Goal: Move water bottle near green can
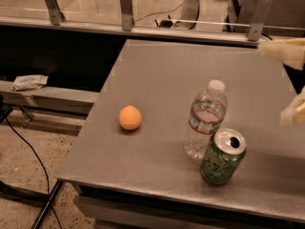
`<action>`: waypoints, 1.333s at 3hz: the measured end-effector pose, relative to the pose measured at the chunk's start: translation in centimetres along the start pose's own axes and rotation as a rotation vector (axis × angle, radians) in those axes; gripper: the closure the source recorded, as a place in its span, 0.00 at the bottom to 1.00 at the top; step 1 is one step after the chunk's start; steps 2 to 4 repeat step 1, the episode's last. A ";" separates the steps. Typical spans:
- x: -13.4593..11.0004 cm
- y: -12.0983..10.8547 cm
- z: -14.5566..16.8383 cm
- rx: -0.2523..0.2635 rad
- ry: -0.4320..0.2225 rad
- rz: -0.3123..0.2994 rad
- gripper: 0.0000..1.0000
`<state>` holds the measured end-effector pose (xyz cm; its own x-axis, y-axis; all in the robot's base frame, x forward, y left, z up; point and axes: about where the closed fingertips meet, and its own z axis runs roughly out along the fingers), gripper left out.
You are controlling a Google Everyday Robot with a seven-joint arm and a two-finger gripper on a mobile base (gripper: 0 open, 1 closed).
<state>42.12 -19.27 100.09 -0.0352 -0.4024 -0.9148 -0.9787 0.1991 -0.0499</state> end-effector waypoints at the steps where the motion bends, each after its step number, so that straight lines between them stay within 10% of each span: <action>1: -0.1 -0.1 -0.5 0.016 -0.005 0.000 0.00; 4: -0.1 -0.1 -0.5 0.016 -0.005 0.000 0.00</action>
Offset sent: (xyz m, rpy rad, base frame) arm 0.0000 0.0000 0.0000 0.0000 0.0000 0.0000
